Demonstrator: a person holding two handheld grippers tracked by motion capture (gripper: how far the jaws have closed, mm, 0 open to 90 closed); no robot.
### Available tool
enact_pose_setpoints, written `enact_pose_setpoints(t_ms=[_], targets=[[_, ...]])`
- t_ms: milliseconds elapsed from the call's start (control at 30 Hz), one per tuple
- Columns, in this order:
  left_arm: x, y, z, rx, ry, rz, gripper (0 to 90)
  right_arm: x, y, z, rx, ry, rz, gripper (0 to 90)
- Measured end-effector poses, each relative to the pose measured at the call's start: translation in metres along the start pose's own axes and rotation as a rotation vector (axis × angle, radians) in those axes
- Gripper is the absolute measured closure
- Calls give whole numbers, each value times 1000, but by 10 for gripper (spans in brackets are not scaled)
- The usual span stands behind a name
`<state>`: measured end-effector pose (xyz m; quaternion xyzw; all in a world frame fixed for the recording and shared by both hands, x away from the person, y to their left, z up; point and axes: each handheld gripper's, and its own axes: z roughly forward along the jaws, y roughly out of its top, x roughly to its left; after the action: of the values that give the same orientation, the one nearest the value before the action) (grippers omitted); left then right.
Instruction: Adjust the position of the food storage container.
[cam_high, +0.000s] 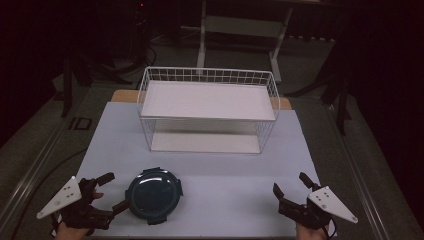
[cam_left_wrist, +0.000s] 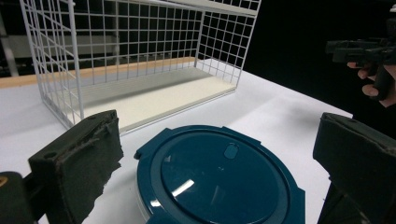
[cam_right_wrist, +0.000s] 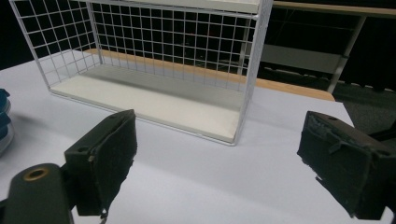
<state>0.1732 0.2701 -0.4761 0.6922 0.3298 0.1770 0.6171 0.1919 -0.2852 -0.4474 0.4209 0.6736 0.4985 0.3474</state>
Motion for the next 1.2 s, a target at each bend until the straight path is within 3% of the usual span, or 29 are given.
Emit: enact_pose_setpoints(t_ms=[167,433,533,600,733,800,900,933,967,1033,1067,1100,1133,1167,1200], targets=[[-2,1,0,1,-4,10,12,1,1,-1,-1,3,-1,114],[-5,23,-2,40,-17,79,13,3,2,-3,-8,11,2,114],[1,29,-7,75,-20,64,13,3,2,-3,-11,13,0,114],[5,30,-9,105,13,50,12,4,3,-3,-10,15,0,114],[14,28,-13,151,6,21,13,5,3,-2,-8,20,-1,114],[15,26,-14,192,2,29,14,5,3,-1,-7,24,-1,114],[17,21,-14,248,-31,44,110,5,2,0,-4,28,0,114],[18,19,-14,263,-32,51,164,5,2,0,-1,28,0,114],[21,15,-14,291,-47,48,278,5,2,1,2,30,-1,114],[22,13,-14,299,-45,55,387,6,1,1,2,32,-1,114],[24,12,-14,313,-53,56,387,6,1,1,2,32,-1,114],[25,10,-13,329,-47,62,472,6,2,1,-1,32,0,114],[26,8,-13,340,-46,66,472,6,2,1,-1,32,0,114],[27,7,-12,354,-54,59,555,6,2,1,-2,32,1,114],[27,6,-11,374,-45,57,555,6,2,1,-2,32,1,114]])
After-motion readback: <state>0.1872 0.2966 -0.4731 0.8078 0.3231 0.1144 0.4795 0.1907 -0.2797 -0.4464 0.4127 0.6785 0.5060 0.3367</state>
